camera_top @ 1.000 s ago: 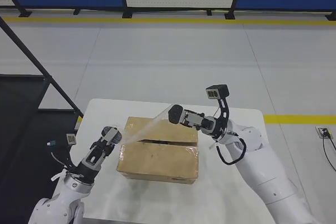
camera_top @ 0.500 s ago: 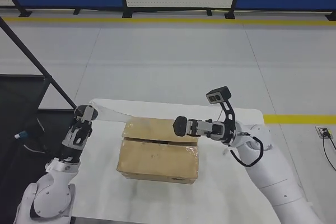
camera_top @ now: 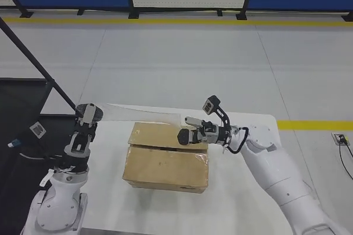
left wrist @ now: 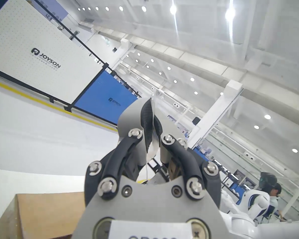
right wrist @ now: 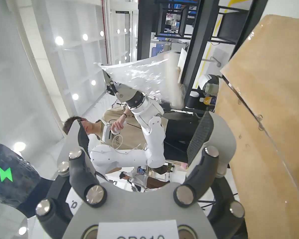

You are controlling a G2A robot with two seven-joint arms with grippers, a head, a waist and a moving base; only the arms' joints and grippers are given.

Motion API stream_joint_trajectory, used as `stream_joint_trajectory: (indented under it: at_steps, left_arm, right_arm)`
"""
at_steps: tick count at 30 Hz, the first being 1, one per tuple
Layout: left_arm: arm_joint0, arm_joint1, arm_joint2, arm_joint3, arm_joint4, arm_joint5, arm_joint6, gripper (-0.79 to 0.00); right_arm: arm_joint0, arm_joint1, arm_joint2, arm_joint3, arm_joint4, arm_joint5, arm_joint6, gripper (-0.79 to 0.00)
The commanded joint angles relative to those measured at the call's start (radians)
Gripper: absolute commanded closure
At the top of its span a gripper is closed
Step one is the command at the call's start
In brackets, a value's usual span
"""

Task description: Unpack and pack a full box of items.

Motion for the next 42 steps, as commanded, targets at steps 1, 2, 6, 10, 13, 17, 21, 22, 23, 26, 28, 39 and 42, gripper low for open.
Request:
stream_joint_trajectory:
  at_steps: [1, 2, 6, 10, 13, 17, 21, 22, 23, 26, 28, 39, 42]
  left_arm:
    - [0.007, -0.001, 0.005, -0.005, -0.023, 0.007, -0.003, 0.000]
    - [0.008, -0.001, 0.004, -0.008, -0.027, 0.011, -0.006, 0.000]
    - [0.017, -0.003, 0.012, -0.012, -0.057, 0.034, -0.023, 0.000]
    - [0.025, -0.003, 0.017, -0.023, -0.079, 0.055, -0.043, 0.000]
    - [0.030, -0.004, 0.021, -0.028, -0.085, 0.059, -0.051, 0.000]
    - [0.038, -0.005, 0.022, -0.036, -0.091, 0.060, -0.057, 0.000]
    - [0.044, -0.005, 0.019, -0.040, -0.101, 0.066, -0.062, 0.000]
    - [0.045, -0.005, 0.018, -0.040, -0.102, 0.067, -0.063, 0.000]
    - [0.046, -0.006, 0.019, -0.041, -0.108, 0.069, -0.064, 0.000]
    - [0.049, -0.006, 0.017, -0.044, -0.114, 0.072, -0.071, 0.000]
    - [0.050, -0.006, 0.015, -0.045, -0.115, 0.072, -0.075, 0.000]
    - [0.050, -0.007, 0.009, -0.040, -0.122, 0.069, -0.082, 0.000]
    - [0.050, -0.008, 0.007, -0.039, -0.122, 0.069, -0.083, 0.000]
  right_arm:
    - [-0.001, -0.001, 0.006, 0.000, -0.018, -0.070, -0.010, -0.785]
    - [-0.008, 0.001, 0.009, 0.000, -0.032, -0.111, -0.010, -0.785]
    - [-0.048, 0.009, 0.034, -0.041, -0.116, -0.271, -0.094, -0.785]
    - [-0.098, 0.020, 0.049, -0.111, -0.259, -0.349, -0.208, -0.785]
    - [-0.132, 0.027, 0.063, -0.166, -0.377, -0.358, -0.328, -0.730]
    - [-0.185, 0.033, 0.067, -0.278, -0.568, -0.301, -0.492, -0.696]
    - [-0.235, 0.041, 0.080, -0.365, -0.658, -0.263, -0.552, -0.656]
    - [-0.241, 0.042, 0.082, -0.374, -0.666, -0.260, -0.556, -0.653]
    - [-0.247, 0.044, 0.087, -0.385, -0.685, -0.255, -0.565, -0.619]
    - [-0.271, 0.047, 0.094, -0.424, -0.748, -0.235, -0.606, -0.376]
    - [-0.289, 0.050, 0.100, -0.452, -0.795, -0.214, -0.633, -0.351]
    - [-0.334, 0.059, 0.130, -0.512, -0.833, -0.193, -0.650, -0.289]
    - [-0.340, 0.060, 0.138, -0.519, -0.836, -0.189, -0.652, -0.299]
